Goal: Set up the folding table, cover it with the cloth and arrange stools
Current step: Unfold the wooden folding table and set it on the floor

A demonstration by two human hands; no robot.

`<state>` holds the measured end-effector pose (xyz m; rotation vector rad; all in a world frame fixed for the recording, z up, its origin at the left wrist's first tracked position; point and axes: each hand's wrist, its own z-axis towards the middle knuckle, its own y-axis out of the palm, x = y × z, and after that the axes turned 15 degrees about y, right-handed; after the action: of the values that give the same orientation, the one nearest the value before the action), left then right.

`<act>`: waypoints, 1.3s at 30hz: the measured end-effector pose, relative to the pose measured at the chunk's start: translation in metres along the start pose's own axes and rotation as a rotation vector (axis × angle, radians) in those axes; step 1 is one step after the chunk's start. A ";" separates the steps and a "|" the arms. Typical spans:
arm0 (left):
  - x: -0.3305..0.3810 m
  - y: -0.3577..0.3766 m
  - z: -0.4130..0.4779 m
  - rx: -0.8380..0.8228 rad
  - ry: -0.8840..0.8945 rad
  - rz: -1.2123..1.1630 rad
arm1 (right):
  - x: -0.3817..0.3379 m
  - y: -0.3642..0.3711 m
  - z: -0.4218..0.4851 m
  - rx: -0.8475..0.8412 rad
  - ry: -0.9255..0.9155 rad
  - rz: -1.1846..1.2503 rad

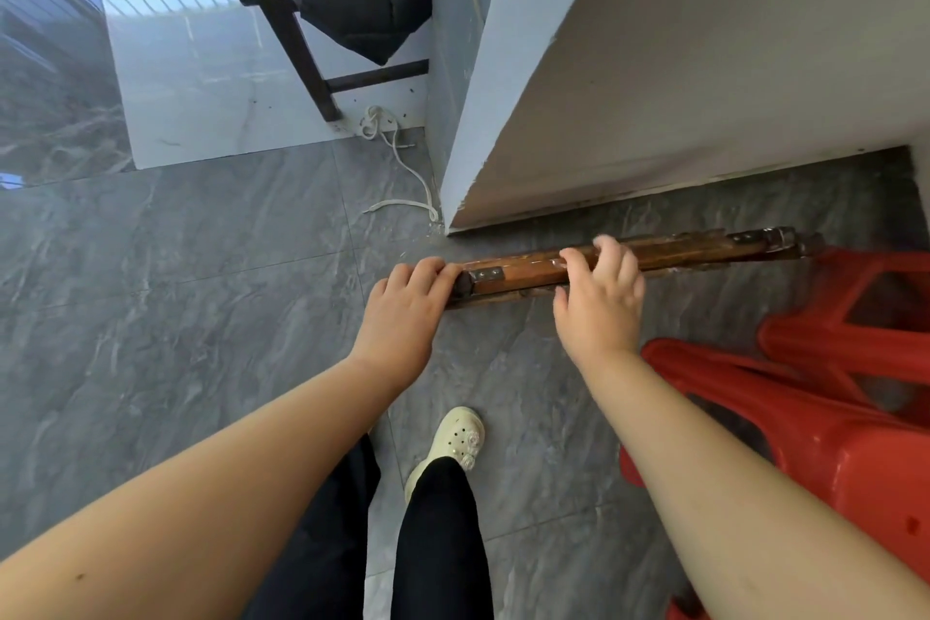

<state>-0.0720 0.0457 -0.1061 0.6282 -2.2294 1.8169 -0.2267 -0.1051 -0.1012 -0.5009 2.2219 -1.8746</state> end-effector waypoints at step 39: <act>-0.008 0.082 -0.360 -0.286 0.010 0.154 | -0.051 0.064 -0.331 -0.351 -0.439 -0.191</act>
<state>-0.1412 0.4084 -0.1001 0.4024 -2.5267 1.5133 -0.3060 0.2262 -0.1074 -1.0988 2.2507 -1.2758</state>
